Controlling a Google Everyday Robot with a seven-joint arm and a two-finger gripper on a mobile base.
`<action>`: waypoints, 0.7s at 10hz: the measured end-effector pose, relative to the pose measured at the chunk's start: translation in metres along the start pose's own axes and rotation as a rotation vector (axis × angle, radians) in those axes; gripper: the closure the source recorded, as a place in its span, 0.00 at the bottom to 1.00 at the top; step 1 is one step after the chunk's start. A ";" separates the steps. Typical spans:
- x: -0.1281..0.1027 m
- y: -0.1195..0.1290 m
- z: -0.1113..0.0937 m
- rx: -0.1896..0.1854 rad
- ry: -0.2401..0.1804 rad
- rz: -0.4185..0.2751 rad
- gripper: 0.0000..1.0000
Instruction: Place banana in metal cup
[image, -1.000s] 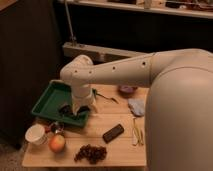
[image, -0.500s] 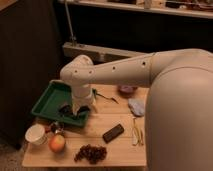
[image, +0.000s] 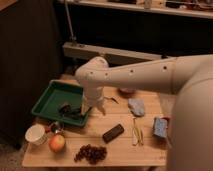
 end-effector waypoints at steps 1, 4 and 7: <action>0.004 -0.020 -0.003 -0.007 -0.005 0.026 0.35; 0.014 -0.060 -0.008 -0.017 -0.014 0.094 0.35; 0.014 -0.058 -0.008 -0.018 -0.014 0.090 0.35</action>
